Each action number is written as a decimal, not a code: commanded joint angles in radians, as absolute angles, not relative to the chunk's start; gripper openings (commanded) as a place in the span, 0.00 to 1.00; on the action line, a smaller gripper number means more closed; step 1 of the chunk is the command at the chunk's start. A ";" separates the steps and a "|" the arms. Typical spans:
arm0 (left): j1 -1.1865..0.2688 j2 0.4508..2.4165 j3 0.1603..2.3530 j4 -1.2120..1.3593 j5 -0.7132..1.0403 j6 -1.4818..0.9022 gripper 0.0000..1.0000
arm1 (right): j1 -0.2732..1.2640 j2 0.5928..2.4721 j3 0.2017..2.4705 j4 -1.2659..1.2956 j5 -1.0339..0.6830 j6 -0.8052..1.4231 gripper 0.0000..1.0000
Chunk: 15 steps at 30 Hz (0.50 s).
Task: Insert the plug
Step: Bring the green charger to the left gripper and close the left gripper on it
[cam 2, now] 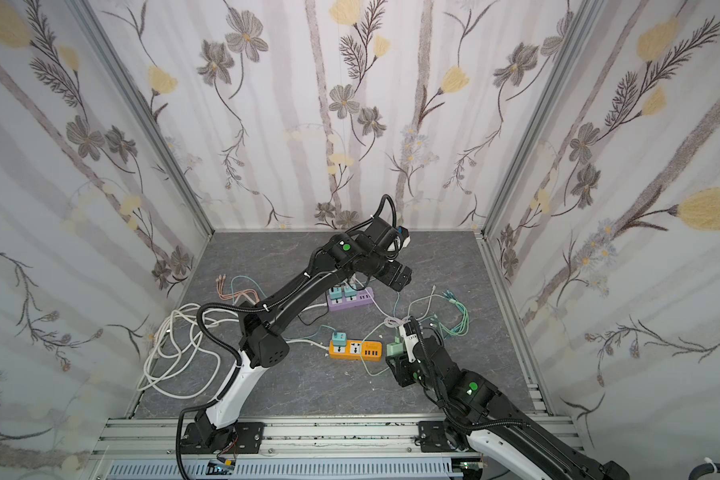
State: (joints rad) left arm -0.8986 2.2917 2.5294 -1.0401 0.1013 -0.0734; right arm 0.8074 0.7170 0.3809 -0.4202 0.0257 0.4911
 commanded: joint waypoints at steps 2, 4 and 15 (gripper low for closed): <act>-0.886 2.122 2.355 -1.022 0.097 -0.037 1.00 | 0.809 0.722 0.398 -0.317 0.049 0.390 0.17; -0.867 2.025 2.230 -0.963 0.125 -0.058 1.00 | 0.809 0.721 0.406 -0.295 0.057 0.340 0.17; -0.799 1.608 1.751 -0.825 0.220 -0.168 1.00 | 0.810 0.834 0.517 -0.252 0.038 0.120 0.17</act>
